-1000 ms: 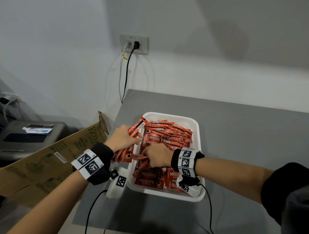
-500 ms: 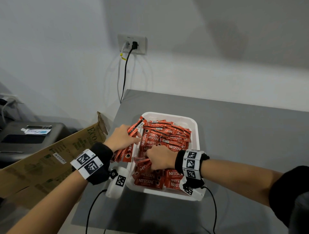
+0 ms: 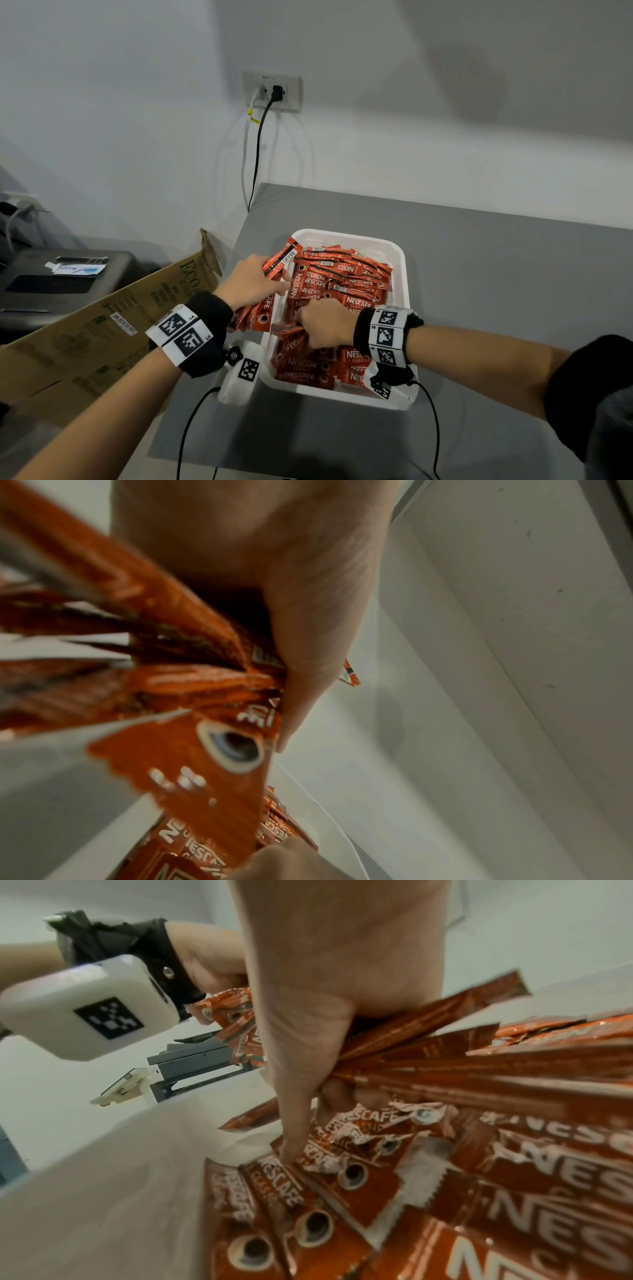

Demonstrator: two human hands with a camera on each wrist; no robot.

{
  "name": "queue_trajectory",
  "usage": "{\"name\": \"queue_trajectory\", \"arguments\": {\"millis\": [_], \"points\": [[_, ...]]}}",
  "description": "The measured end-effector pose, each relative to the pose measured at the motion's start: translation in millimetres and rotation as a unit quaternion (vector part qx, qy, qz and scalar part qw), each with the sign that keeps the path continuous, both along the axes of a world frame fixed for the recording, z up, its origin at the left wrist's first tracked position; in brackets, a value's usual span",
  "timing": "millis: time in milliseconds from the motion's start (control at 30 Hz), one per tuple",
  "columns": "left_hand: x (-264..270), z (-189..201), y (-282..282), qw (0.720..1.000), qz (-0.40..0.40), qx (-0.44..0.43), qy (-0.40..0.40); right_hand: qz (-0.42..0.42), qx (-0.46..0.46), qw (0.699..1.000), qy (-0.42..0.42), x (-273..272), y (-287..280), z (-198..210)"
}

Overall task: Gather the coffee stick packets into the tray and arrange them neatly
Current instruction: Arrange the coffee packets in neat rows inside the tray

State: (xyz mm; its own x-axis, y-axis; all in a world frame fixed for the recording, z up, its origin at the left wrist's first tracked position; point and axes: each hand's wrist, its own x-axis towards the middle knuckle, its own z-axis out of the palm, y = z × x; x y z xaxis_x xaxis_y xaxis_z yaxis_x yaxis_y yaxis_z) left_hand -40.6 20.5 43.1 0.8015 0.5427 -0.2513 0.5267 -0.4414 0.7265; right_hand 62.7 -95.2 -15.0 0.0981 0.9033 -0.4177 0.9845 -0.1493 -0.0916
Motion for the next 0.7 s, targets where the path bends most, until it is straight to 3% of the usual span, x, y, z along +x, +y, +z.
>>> {"name": "queue_trajectory", "arguments": {"millis": [433,700], "points": [[-0.8,-0.3,-1.0,1.0,-0.001,-0.003,-0.003,-0.021,0.011,1.0,0.009,3.3,3.6,7.4],[0.4,-3.4,-0.4,1.0,0.003,-0.003,0.009,0.051,-0.008,0.999,-0.014,-7.4,-5.9,-4.1]]}}
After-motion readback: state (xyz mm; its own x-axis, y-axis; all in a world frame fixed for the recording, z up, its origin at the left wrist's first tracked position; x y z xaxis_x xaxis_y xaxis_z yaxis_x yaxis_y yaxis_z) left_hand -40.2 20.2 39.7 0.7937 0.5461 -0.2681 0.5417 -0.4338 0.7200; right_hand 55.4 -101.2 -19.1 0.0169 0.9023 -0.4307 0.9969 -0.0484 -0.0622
